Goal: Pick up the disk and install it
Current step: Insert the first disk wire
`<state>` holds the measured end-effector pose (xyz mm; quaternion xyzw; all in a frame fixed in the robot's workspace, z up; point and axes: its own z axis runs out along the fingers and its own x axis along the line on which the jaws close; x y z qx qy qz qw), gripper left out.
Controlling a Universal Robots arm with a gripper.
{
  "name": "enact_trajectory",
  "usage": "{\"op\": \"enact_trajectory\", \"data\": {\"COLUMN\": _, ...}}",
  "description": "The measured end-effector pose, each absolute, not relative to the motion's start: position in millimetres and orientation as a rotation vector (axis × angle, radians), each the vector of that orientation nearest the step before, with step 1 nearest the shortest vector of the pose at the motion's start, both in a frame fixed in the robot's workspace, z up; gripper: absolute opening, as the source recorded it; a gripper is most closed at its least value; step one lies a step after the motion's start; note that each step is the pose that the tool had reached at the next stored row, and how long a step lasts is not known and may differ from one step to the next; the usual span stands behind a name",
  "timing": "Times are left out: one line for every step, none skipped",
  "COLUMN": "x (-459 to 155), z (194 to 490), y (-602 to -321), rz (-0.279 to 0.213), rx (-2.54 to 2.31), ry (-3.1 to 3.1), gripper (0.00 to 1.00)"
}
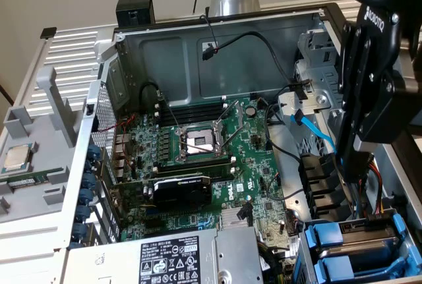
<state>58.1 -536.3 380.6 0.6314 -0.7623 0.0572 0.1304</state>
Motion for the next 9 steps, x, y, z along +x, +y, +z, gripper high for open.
{"op": "enact_trajectory", "data": {"x": 58.0, "z": 379.6, "y": -535.7, "rz": 0.166, "rx": 1.832, "ry": -2.215, "gripper": 0.32}}
{"op": "enact_trajectory", "data": {"x": 58.0, "z": 378.9, "y": -535.2, "rz": 0.167, "rx": 1.831, "ry": -2.215, "gripper": 0.32}}
{"op": "enact_trajectory", "data": {"x": 58.0, "z": 378.0, "y": -534.6, "rz": 0.168, "rx": 1.83, "ry": -2.216, "gripper": 0.32}}
{"op": "enact_trajectory", "data": {"x": 58.0, "z": 377.1, "y": -534.1, "rz": 0.169, "rx": 1.828, "ry": -2.216, "gripper": 0.32}}
{"op": "enact_trajectory", "data": {"x": 58.0, "z": 376.2, "y": -533.8, "rz": 0.17, "rx": 1.826, "ry": -2.216, "gripper": 0.32}}
{"op": "enact_trajectory", "data": {"x": 58.0, "z": 375.1, "y": -533.7, "rz": 0.174, "rx": 1.821, "ry": -2.216, "gripper": 0.32}}
{"op": "enact_trajectory", "data": {"x": 57.9, "z": 374.8, "y": -533.6, "rz": 0.175, "rx": 1.818, "ry": -2.218, "gripper": 0.32}}
{"op": "enact_trajectory", "data": {"x": 57.8, "z": 374.6, "y": -533.6, "rz": 0.176, "rx": 1.814, "ry": -2.22, "gripper": 0.32}}
{"op": "enact_trajectory", "data": {"x": 57.7, "z": 374.3, "y": -533.7, "rz": 0.176, "rx": 1.809, "ry": -2.223, "gripper": 0.32}}
